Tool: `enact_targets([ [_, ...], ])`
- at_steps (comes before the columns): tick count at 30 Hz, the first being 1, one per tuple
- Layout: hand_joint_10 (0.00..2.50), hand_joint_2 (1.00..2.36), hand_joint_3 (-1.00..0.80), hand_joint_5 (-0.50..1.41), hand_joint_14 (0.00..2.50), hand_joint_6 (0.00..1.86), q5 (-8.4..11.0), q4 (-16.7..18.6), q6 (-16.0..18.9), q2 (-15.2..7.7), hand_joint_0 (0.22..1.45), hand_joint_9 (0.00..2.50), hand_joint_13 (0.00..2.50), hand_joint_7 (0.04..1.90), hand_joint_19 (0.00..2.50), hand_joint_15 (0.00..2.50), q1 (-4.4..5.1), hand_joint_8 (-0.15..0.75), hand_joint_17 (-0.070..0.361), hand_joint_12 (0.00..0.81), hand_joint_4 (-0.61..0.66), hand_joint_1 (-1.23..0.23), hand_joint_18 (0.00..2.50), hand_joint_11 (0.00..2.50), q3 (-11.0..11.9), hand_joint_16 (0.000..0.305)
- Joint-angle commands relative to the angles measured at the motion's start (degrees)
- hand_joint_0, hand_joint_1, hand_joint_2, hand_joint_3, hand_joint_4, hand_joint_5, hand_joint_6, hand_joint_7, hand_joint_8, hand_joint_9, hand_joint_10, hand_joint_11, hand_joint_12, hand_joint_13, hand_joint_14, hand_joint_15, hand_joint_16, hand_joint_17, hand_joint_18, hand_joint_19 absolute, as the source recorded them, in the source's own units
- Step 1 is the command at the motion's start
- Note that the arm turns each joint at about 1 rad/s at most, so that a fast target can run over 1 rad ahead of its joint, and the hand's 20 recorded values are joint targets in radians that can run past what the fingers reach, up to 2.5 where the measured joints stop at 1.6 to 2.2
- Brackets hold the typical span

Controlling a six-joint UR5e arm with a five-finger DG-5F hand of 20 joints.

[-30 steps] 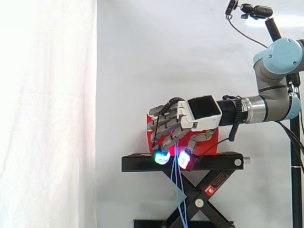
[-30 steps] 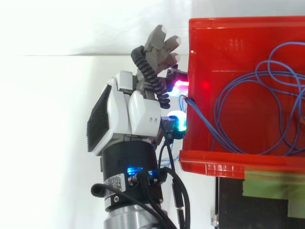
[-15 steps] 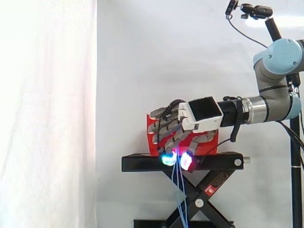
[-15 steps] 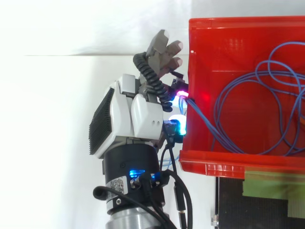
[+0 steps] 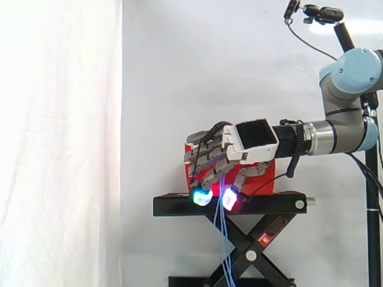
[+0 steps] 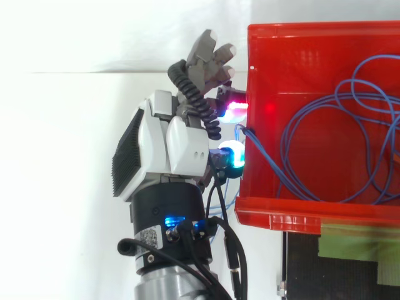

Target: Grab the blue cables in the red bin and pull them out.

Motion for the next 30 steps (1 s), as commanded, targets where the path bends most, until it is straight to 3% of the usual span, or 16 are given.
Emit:
enact_targets([
  [1, 0.01, 1.0, -1.0, 0.88, 0.01, 0.02, 0.03, 0.8, 0.0, 0.0, 0.81, 0.75, 0.55, 0.49, 0.23, 0.22, 0.13, 0.208, 0.091, 0.296, 0.08, -0.97, 0.38, 0.28, 0.0, 0.041],
  [16, 0.01, 1.0, -1.0, 0.89, 0.01, 0.02, -0.06, 0.8, 0.0, 0.0, 0.81, 0.75, 0.55, 0.51, 0.23, 0.22, -0.04, 0.209, 0.091, 0.296, 0.09, -0.98, 0.37, 0.28, 0.0, 0.041],
  [24, 0.01, 1.0, -1.0, 1.01, 0.01, 0.01, -0.06, 0.4, -0.1, 0.0, 0.83, 0.77, 0.55, 0.76, 0.23, 0.22, -0.13, 0.209, 0.09, 0.294, 0.04, -0.98, 0.38, 0.28, -0.1, 0.04],
  [30, 0.01, 1.0, -1.0, 1.03, 0.01, 0.01, -0.06, 0.3, -0.3, 0.0, 0.85, 0.79, 0.56, 0.79, 0.24, 0.22, -0.22, 0.21, 0.089, 0.292, 0.03, -0.97, 0.38, 0.29, -0.1, 0.04],
])
